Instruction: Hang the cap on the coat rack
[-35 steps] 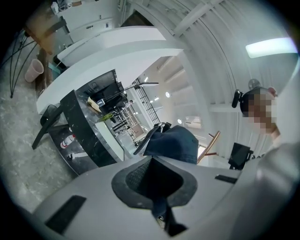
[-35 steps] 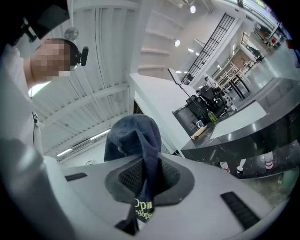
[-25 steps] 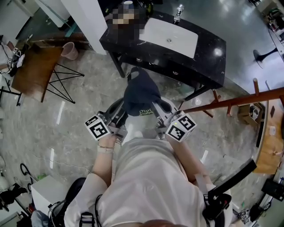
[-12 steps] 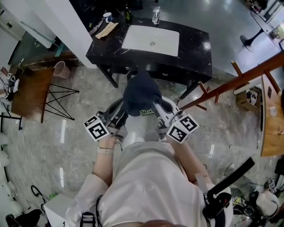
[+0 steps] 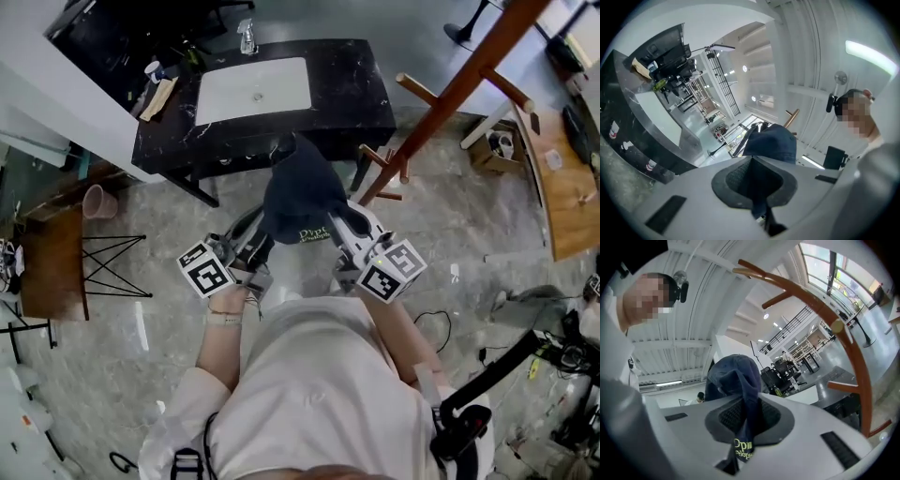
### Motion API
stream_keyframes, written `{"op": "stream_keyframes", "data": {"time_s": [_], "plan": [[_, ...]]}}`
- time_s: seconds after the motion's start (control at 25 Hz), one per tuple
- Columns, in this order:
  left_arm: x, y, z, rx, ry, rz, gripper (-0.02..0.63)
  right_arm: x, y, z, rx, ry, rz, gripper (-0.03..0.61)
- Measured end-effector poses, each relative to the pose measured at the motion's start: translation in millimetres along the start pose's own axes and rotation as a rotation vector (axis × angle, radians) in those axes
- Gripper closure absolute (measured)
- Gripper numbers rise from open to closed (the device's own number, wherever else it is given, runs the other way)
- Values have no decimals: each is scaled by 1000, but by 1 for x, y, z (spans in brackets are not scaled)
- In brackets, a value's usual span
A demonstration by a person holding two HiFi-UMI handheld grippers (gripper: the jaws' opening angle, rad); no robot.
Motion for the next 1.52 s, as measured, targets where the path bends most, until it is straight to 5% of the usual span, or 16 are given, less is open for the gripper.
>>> {"op": "stream_keyframes", "data": {"time_s": [0.76, 1.52], "plan": [[44, -127, 60, -217, 67, 291, 606, 55, 114, -60, 165, 98, 330, 532], [9, -172, 105, -333, 159, 285, 606, 114, 136, -40, 134, 5, 458, 532]]}}
Point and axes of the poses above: the fingertips, and each gripper's own axes: y backward along the fingers, x to its right, z out of its underside, the point moved 2 cm from there along y, backward along the fingers
